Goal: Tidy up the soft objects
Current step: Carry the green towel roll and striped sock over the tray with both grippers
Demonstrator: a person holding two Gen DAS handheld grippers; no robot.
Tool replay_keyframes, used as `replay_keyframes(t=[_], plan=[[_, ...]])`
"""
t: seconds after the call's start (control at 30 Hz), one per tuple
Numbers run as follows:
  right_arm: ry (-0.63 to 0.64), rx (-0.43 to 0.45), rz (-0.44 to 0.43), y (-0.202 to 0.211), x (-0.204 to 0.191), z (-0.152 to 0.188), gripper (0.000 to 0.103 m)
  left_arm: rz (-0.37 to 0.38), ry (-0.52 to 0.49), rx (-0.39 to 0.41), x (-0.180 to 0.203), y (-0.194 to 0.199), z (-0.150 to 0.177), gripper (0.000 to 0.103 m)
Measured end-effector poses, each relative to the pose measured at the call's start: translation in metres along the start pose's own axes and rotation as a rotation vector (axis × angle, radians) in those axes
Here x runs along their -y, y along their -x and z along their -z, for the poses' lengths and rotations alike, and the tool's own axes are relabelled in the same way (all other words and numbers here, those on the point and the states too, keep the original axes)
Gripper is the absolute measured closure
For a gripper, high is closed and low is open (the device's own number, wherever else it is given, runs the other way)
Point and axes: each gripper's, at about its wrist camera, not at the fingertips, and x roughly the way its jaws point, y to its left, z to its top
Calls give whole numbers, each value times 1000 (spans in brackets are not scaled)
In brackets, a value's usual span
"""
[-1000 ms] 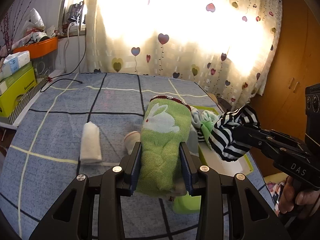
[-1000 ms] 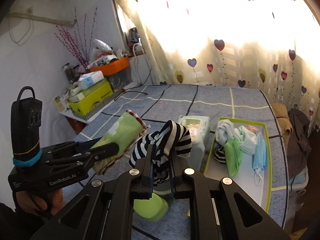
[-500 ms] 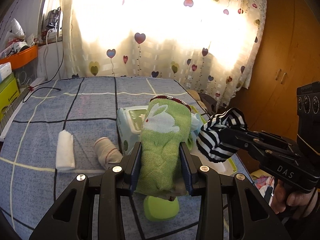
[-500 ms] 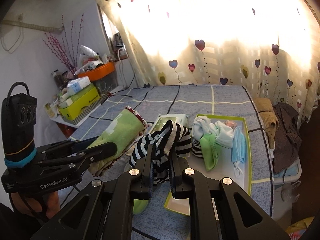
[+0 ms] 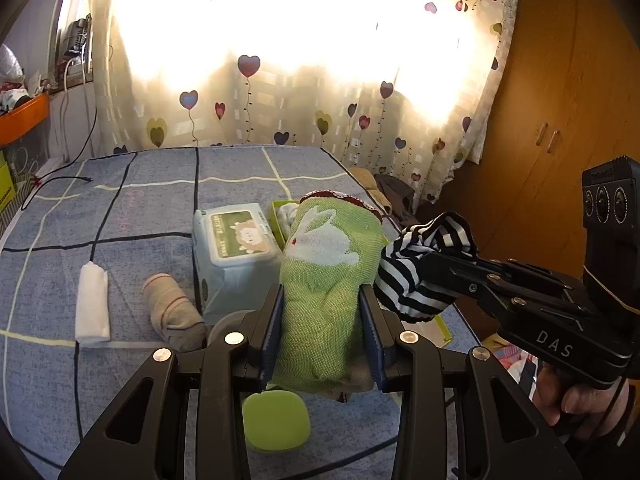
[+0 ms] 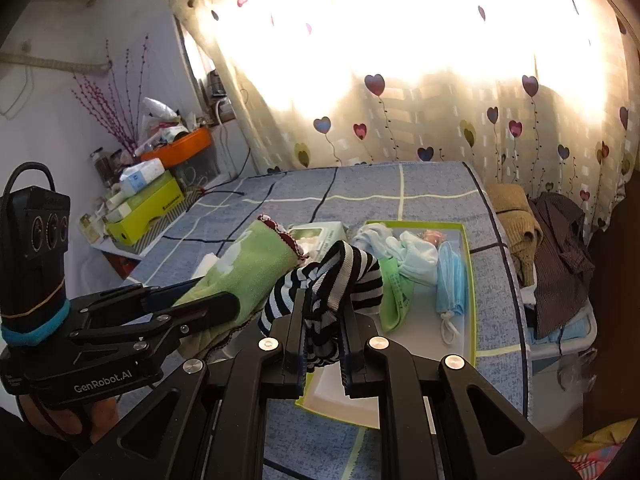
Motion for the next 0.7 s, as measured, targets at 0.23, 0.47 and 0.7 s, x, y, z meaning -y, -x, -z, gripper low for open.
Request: replay_keyframes(t=[0.23, 0.47, 0.7], plan=[[-34, -22, 15, -5, 20, 6, 91, 15, -1, -39, 11, -19, 2, 65], [-63, -60, 37, -17, 40, 14, 91, 26, -1, -91, 19, -41, 7, 65], [-95, -121, 70, -34, 62, 29, 91, 32, 8, -148, 22, -64, 13, 65]])
